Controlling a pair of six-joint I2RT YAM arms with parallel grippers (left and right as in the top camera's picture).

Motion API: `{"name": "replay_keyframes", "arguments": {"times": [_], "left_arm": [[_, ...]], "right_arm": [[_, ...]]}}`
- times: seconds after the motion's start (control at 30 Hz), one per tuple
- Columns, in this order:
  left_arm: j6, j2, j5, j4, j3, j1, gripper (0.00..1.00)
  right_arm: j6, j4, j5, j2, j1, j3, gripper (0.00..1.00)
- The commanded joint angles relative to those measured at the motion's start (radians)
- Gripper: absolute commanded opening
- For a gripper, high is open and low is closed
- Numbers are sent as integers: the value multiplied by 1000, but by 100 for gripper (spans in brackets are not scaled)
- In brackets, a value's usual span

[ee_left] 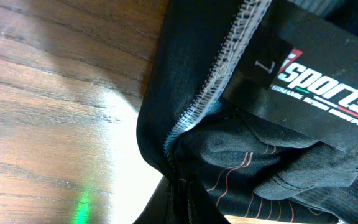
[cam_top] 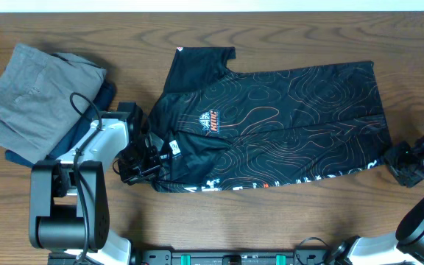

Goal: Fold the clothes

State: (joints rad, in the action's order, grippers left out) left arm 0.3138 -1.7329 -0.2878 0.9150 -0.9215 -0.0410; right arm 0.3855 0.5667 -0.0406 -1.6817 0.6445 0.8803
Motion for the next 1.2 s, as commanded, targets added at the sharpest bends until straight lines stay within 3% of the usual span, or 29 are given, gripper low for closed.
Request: {"name": "replay_keyframes", "arguments": {"times": [0.0,0.23,0.4,0.73,1.17], "left_arm": [[-1,-12,12,-3,1,1,6],[-2,-12,13,-4,1,1,6],[-1,-12,12,-4,1,1,6],[10,-12,12,-4,1,1,6],[10,-12,12,-4,1,1,6]], "right_arm": [[-16,-15,-39,1,-18,-3,45],[-15,52,-62,3,-27,1,30],[-16,49,-176,16,4,29,35],[-17,-29,-91,0,2,13,48],[-16,-39,-51,-19,2,-25,37]]}}
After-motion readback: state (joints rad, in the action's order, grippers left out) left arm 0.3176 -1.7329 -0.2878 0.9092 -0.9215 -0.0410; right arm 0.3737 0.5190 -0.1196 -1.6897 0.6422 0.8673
